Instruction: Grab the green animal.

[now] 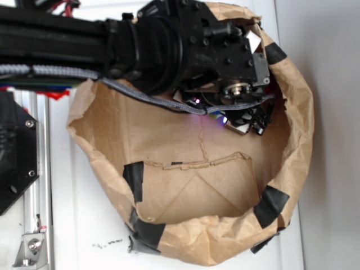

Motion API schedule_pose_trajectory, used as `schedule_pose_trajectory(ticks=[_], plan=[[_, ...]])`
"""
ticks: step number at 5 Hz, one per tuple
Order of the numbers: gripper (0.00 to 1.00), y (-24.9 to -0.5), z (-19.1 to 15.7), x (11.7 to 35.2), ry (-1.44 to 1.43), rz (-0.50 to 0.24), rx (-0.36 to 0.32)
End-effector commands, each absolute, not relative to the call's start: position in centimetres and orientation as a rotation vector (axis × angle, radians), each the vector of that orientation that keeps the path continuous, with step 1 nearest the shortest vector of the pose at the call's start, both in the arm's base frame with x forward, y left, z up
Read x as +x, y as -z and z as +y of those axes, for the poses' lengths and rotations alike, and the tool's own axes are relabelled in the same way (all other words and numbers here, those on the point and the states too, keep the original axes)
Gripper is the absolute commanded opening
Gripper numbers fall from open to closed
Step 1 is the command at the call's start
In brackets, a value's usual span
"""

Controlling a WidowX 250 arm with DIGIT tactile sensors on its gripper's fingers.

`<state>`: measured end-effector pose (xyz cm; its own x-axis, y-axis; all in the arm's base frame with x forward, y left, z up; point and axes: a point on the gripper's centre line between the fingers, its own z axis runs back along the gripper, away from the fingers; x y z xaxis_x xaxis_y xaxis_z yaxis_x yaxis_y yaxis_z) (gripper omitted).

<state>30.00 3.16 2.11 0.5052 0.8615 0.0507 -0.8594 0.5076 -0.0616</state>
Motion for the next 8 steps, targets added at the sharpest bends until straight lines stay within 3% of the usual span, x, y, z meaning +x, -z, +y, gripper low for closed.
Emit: schedule_pose_trajectory(ticks=[1,3,4,6,7,8], plan=[[0.0,-3.7,4.0,30.0,-1.036,-0.13,-0.043],[0.0,-4.5,4.0,29.6,-0.981,-0.148,-0.05],[0.0,-5.9,3.8,29.4,-0.778,-0.167,-0.078],[0.0,-15.3,-0.3,25.8,-0.287,-0.119,-0.238],[0.0,-17.6,-0.9,24.5,-0.032,-0.139,-0.237],[0.0,-17.9,1.0,23.9,0.077,-0.161,-0.227]])
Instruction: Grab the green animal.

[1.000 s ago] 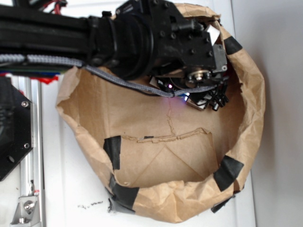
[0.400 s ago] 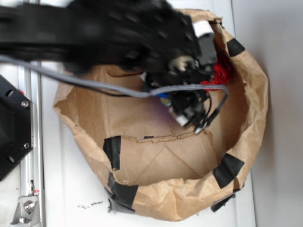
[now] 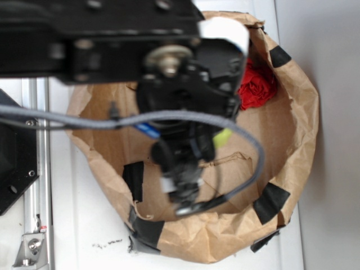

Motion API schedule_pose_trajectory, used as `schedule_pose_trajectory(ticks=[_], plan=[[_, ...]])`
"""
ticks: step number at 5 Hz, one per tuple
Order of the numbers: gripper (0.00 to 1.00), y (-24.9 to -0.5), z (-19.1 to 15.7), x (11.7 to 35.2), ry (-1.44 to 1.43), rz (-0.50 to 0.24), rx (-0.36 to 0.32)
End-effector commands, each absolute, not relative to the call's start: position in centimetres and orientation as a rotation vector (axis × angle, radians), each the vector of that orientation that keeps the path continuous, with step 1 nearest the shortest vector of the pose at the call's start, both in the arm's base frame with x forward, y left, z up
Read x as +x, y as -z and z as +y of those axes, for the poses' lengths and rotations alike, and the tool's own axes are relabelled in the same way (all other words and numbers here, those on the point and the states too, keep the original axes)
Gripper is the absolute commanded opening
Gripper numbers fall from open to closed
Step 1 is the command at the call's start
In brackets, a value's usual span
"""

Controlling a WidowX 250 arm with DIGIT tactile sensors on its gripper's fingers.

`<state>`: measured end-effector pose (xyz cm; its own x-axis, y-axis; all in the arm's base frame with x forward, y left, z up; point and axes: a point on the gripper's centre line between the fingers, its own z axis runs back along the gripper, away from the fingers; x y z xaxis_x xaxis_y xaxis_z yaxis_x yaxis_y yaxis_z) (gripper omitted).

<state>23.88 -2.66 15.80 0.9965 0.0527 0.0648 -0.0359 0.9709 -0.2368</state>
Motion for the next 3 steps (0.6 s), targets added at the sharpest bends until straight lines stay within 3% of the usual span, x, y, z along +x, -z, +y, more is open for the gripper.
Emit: schedule_pose_trajectory(ticks=[1,3], plan=[[0.0,-16.89,2.74,24.19,0.038,-0.169,-0.18],[0.0,-16.08,2.94,24.66,-0.016,-0.123,-0.133]])
